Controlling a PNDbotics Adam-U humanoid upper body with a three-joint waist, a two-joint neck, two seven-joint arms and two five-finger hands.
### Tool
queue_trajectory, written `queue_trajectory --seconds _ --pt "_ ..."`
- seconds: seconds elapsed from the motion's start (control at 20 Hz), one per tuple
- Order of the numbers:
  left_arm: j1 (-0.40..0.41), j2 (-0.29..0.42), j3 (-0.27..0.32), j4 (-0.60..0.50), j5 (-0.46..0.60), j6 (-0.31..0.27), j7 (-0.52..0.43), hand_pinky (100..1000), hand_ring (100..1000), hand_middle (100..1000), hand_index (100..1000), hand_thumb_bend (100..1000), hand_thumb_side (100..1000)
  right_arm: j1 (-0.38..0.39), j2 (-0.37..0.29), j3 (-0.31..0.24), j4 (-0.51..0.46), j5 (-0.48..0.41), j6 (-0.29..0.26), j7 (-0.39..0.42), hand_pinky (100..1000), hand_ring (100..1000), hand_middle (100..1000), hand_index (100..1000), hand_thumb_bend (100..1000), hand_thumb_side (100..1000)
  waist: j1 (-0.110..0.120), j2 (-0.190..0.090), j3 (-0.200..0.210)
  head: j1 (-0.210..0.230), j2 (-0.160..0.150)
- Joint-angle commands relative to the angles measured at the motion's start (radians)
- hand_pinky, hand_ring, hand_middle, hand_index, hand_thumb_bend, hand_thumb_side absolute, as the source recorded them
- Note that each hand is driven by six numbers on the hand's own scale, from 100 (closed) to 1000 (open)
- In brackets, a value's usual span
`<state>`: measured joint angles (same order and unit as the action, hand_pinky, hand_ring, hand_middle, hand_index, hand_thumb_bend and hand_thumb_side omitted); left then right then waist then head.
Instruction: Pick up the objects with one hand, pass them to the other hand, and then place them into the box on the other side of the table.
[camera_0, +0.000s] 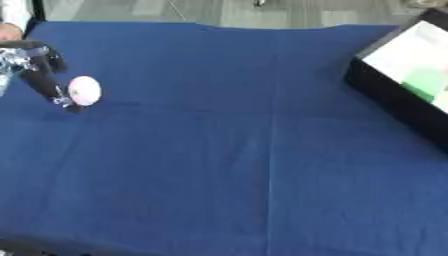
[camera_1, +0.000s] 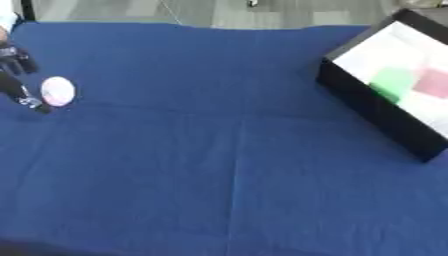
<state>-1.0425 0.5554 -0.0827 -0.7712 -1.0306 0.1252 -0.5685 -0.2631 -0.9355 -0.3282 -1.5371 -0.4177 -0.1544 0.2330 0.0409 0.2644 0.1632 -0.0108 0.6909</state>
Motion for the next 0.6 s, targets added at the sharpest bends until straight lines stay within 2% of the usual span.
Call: queue_trajectory --seconds 0.05,0.3,0.6 --pt "-0.022 0.005 0.028 0.020 -0.036 0.027 0.042 750 759 695 704 776 221 -0.008 -0.025 0.000 -0.013 0.026 -0.009 0.005 893 1000 837 857 159 251 -0.011 0.000 -0.003 0.010 -0.013" --pt "-0.022 -0.006 0.033 0.050 -0.038 0.026 0.050 747 758 692 690 728 178 -0.009 -0.020 0.003 -0.009 0.037 -0.008 0.006 893 1000 837 856 159 254 -0.010 0.000 -0.008 0.014 -0.013" --pt "-0.027 -0.015 0.037 0.070 -0.058 0.044 0.077 747 759 695 694 616 157 -0.007 -0.018 0.002 -0.013 0.039 -0.009 0.008 893 1000 837 863 159 255 -0.010 0.004 -0.013 0.022 -0.016"
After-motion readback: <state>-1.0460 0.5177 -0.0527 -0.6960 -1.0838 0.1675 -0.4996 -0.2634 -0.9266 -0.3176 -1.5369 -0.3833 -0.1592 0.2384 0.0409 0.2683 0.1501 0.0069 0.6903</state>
